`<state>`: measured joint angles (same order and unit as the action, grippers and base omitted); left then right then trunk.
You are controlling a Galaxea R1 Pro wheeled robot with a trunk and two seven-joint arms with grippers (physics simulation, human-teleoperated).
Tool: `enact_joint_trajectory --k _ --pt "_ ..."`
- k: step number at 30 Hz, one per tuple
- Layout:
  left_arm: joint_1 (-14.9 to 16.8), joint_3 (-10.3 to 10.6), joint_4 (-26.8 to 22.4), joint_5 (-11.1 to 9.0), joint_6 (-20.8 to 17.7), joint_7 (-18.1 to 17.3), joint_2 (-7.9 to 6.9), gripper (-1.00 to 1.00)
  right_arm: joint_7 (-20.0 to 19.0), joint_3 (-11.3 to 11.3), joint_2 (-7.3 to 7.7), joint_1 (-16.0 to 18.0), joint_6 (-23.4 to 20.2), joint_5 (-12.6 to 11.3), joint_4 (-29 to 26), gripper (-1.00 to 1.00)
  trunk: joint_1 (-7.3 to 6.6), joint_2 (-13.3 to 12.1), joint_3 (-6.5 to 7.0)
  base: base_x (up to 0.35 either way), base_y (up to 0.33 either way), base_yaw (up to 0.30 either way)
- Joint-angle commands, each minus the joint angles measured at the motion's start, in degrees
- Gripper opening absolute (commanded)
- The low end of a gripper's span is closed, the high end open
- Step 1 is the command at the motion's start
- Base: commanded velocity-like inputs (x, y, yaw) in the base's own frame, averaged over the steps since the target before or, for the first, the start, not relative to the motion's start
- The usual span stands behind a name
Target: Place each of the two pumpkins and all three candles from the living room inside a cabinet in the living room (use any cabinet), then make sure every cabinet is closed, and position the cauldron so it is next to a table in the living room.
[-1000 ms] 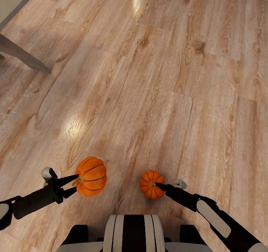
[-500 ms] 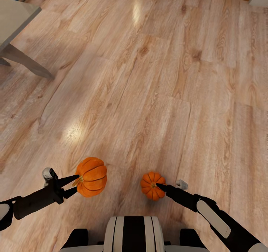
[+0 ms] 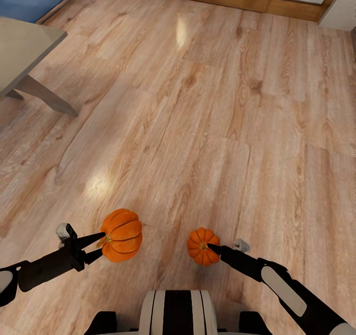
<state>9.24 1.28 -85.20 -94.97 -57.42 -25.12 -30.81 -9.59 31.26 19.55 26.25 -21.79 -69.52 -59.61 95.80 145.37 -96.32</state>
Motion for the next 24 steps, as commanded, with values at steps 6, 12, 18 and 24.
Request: enact_joint_trajectory --k 6,12,18,24 --pt "0.04 0.11 0.04 0.23 -0.06 -0.41 -0.04 -1.00 -0.08 0.12 0.05 0.03 -0.09 -0.26 -0.05 -1.00 -0.16 -0.07 1.31 0.000 0.000 0.000" --pt "0.04 0.12 0.04 0.23 -0.06 -0.37 -0.04 -1.00 -0.08 0.12 0.05 0.03 -0.09 -0.26 -0.02 -1.00 -0.31 -0.15 2.64 0.000 0.000 0.000" --pt "0.05 0.12 0.04 0.23 -0.06 -0.39 -0.04 -1.00 -0.08 0.12 0.05 0.03 -0.09 -0.26 -0.05 -1.00 -0.47 -0.23 3.97 0.000 0.000 0.000" --pt "0.05 0.12 0.04 0.23 -0.06 -0.38 0.00 -1.00 -0.08 0.12 0.05 0.03 -0.09 -0.26 -0.06 -1.00 -0.62 -0.31 5.30 0.000 0.000 0.000"
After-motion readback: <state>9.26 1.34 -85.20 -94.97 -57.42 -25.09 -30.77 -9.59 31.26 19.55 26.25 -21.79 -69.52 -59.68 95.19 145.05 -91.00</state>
